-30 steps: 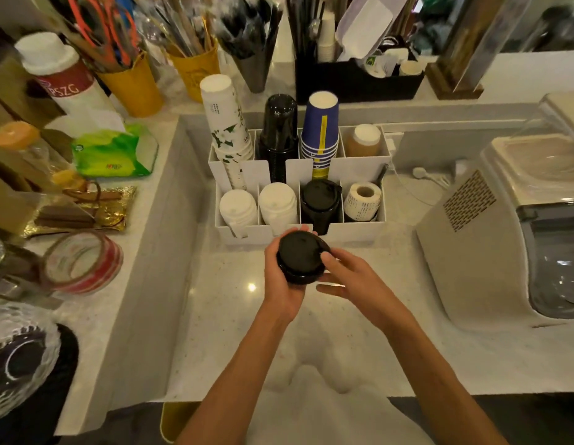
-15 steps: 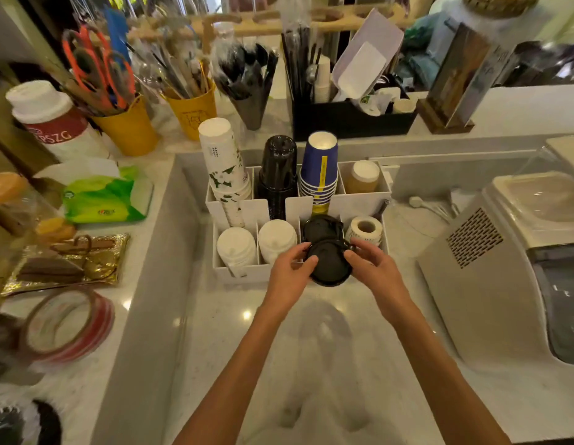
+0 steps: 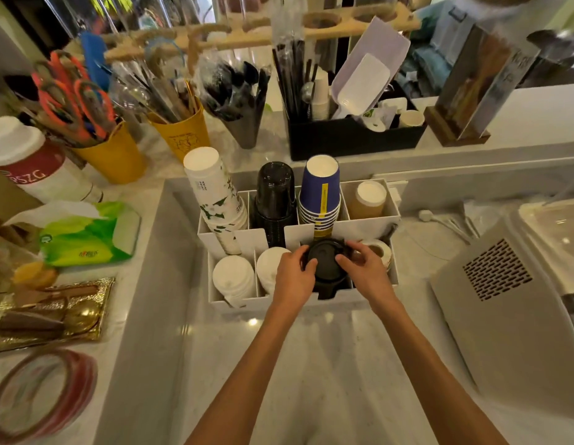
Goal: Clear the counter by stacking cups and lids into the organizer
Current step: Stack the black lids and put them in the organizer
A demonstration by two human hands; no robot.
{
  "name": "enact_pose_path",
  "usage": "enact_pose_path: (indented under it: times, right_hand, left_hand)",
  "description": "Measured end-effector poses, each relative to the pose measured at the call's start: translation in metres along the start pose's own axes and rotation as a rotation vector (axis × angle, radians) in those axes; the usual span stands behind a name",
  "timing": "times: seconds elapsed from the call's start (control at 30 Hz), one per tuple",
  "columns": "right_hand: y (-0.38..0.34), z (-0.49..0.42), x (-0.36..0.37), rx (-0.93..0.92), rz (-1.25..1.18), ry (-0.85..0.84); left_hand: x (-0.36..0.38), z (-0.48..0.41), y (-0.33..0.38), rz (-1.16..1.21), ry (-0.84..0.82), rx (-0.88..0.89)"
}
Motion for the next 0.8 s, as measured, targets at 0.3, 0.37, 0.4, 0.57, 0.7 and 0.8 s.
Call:
enact_pose_path:
  times: [0.3,0.37,0.4,0.57,0.7,0.8]
  right_hand:
    - [0.007,-0.017,0.005,0.047,0.133,0.001]
    - [0.008,-0.016,0.005,0.066,0.166,0.010]
    - [0.006,-0.014,0.004,0.052,0.200,0.043]
    - [-0.036,0.018,0.004,-0.364,0.712,0.377]
    - [-0.041,0.023,0.038,-0.474,1.100,0.067]
    - [-0.039,0.017,0.048,-0.441,1.241,-0.085]
  left_hand:
    - [-0.080,0.034,-0.038,0.009,0.468,0.015]
    - [-0.111,0.041,-0.060,-0.120,0.609,0.004]
    - [-0.122,0.039,-0.075,-0.191,0.614,-0.045]
    - [-0.122,0.012,-0.141,-0.014,0.296,-0.273]
    - [-0.111,0.004,-0.146,0.150,0.235,-0.280]
    - [-0.110,0.004,-0.148,0.132,0.233,-0.309]
Point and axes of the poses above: each hand's wrist, its own z-axis away from the middle knuckle, its own x-axis out of the palm, y = z × x, the point moved 7 cm from there along -z, towards the middle knuckle, and after that the axes turned 5 degrees about x, right-handed, at the moved point
